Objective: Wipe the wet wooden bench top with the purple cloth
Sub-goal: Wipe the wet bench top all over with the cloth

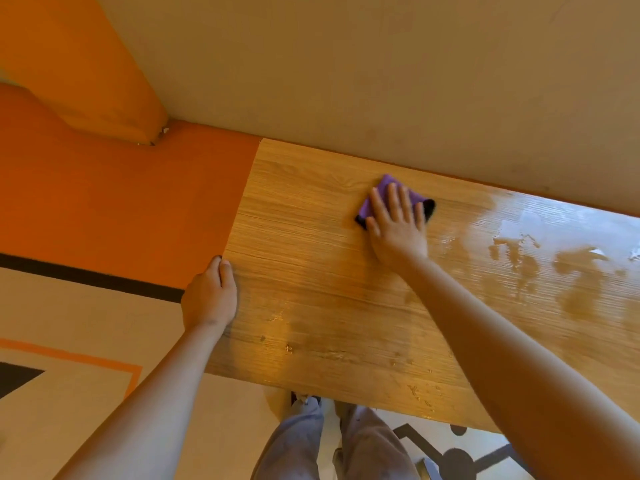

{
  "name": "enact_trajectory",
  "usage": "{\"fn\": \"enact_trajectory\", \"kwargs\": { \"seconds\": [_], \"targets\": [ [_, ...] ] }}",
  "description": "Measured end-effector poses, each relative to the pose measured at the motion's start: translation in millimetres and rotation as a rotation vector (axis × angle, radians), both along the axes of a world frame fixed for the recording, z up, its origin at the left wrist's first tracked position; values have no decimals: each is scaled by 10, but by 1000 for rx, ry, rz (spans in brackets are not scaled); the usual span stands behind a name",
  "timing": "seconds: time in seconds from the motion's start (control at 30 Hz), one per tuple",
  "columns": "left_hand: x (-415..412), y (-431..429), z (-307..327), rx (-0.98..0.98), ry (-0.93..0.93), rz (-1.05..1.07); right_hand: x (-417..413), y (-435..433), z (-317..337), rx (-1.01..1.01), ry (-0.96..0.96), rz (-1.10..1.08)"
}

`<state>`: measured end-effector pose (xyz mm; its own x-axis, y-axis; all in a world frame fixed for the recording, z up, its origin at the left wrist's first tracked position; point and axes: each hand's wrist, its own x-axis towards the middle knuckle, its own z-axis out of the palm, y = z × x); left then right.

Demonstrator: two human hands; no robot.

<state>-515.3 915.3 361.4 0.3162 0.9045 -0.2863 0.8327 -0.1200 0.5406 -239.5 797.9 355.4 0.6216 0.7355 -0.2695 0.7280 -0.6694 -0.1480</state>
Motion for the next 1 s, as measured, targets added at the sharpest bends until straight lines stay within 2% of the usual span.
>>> {"fn": "enact_trajectory", "kwargs": {
  "seconds": [0.13, 0.3, 0.47, 0.63, 0.73, 0.87, 1.0],
  "targets": [
    [-87, -29, -2, -54, -106, 36, -846, 291, 23, 25, 47, 316],
    [-583, -310, -156, -89, -121, 113, -1535, 484, -42, 7, 48, 526],
    [-843, -788, -297, -168, -381, 379, -1627, 661, -47, 9, 27, 618],
    [-841, -950, -254, -390, -763, 763, -1710, 704, -33, 11, 7, 655],
    [-910, -1041, -227, -453, -879, 795, -1975, 479, -36, 32, 10, 763],
    [-1008, -987, -175, -472, -878, 708, -2448, 48, -82, 76, -8, 899],
    [-1054, -986, -176, -475, -873, 664, -2378, 14, -114, 56, -28, 1015]
  ]
}}
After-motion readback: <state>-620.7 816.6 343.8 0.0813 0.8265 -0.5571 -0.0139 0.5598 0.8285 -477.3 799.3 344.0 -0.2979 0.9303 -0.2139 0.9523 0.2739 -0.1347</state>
